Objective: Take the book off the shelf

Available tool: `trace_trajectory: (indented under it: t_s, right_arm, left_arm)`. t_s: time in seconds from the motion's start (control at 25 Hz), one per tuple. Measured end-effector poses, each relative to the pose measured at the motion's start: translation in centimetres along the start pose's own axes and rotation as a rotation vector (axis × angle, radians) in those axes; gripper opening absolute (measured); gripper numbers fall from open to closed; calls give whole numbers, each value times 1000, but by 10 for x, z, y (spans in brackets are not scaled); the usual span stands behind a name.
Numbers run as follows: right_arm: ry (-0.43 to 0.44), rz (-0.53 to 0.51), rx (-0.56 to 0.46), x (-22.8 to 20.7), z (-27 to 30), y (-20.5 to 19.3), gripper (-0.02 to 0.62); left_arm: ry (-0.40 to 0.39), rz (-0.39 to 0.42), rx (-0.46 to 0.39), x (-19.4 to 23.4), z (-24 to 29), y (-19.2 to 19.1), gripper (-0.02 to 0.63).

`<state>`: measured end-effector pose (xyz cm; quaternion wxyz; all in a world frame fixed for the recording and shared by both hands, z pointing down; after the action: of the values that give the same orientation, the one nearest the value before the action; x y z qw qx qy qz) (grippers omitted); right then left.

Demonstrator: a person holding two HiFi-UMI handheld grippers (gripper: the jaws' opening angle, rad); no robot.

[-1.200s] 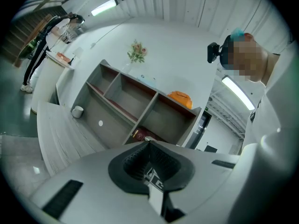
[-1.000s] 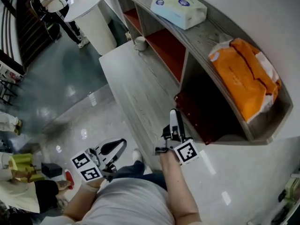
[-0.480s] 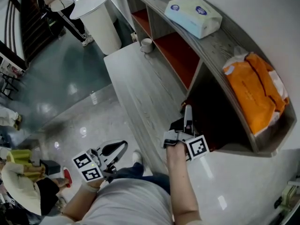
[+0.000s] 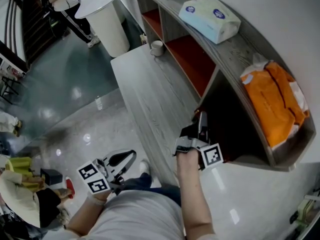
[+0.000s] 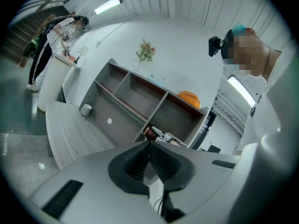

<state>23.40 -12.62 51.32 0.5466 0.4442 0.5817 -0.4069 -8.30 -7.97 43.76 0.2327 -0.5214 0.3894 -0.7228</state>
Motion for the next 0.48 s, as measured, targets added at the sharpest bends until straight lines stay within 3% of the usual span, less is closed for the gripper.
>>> trace_trajectory:
  t_s: [0.48]
  right_arm:
    - [-27,-43,57,-3,-21,-26,213]
  left_arm:
    - [0,-16,-31,3,-17,-2,15]
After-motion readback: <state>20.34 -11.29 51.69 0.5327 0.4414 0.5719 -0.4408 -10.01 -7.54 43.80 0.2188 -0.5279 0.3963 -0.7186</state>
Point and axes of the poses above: the fingertips, and each gripper's own axes: z forward along the fingers, x to its left, y out of its top, the point moved 7 cm from there along -z, backward along the fingers, and after that the axes turned 2 degrees about -y, right-handed, at the moved point
